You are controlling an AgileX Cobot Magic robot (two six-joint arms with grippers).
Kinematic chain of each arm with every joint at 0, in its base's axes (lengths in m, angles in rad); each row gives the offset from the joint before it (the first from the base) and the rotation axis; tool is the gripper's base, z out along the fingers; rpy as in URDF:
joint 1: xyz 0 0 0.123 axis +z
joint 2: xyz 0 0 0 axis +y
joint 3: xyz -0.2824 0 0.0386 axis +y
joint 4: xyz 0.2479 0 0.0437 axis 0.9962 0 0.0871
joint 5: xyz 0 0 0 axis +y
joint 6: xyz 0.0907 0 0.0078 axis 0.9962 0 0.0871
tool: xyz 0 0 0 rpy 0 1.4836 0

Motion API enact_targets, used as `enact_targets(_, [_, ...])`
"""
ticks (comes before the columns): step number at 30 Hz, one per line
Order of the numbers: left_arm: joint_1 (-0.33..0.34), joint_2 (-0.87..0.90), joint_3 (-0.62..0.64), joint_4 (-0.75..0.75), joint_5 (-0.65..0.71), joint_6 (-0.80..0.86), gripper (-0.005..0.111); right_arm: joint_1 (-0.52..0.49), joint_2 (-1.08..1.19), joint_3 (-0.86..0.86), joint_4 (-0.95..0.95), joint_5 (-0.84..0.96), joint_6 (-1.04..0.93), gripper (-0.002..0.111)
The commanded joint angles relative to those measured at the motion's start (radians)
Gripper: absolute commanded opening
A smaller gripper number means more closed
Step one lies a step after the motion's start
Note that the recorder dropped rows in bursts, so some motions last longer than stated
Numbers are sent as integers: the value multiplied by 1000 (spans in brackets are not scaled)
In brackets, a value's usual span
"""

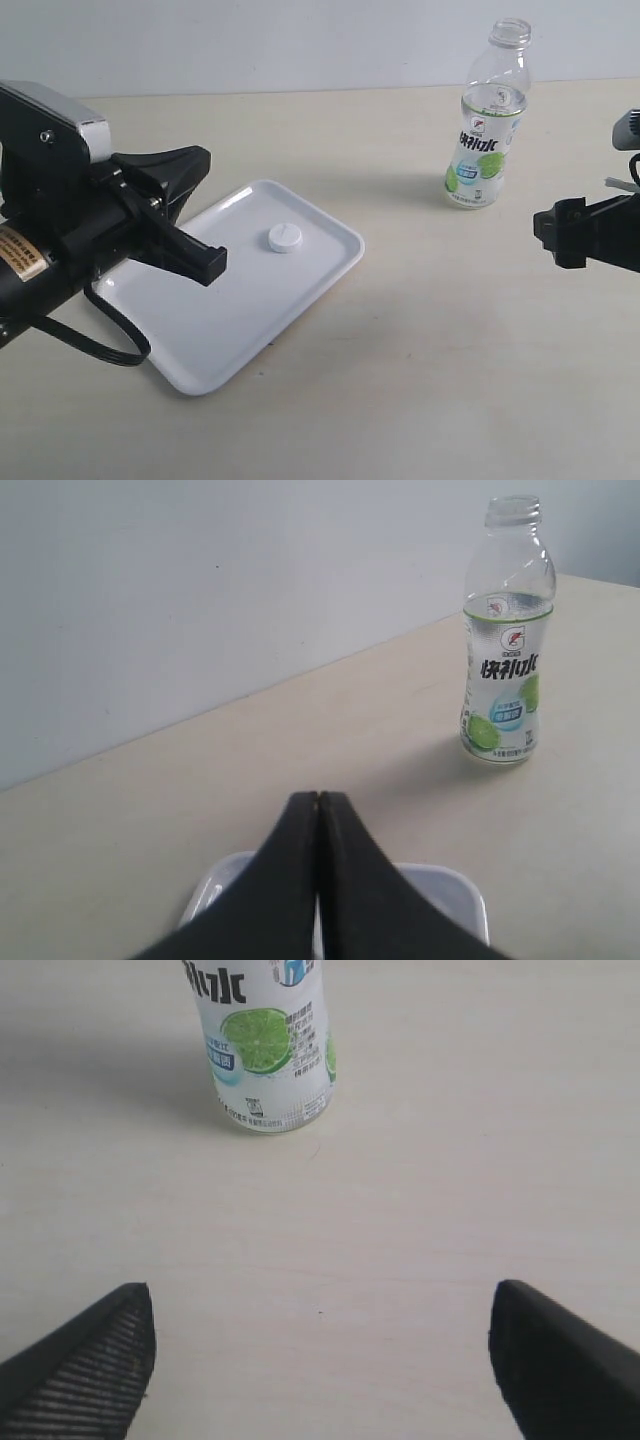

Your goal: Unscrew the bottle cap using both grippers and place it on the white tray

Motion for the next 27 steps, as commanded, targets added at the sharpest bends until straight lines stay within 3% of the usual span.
enact_targets(1, [-5, -9, 5, -10, -5, 4, 0, 2, -6, 3, -5, -13, 0, 85])
enact_targets(5, [-3, -75, 5, -20, 121, 4, 0, 2, -6, 3, -3, -13, 0, 85])
enact_targets(10, [19, -211, 5, -36, 424, -53, 0, 2, -6, 3, -3, -13, 0, 85])
enact_targets(14, [104, -375, 5, -36, 714, -55, 0, 2, -6, 3, -3, -13, 0, 85])
enact_targets(16, [177, -485, 12, -44, 819, -55, 0, 2, -6, 3, -3, -13, 0, 85])
enact_targets(21, [337, -802, 85, -74, 868, -55, 0, 2, -6, 3, -5, -13, 0, 85])
enact_targets(27, [470, -1141, 195, -74, 868, -48, 0, 2, -6, 3, -5, -13, 0, 85])
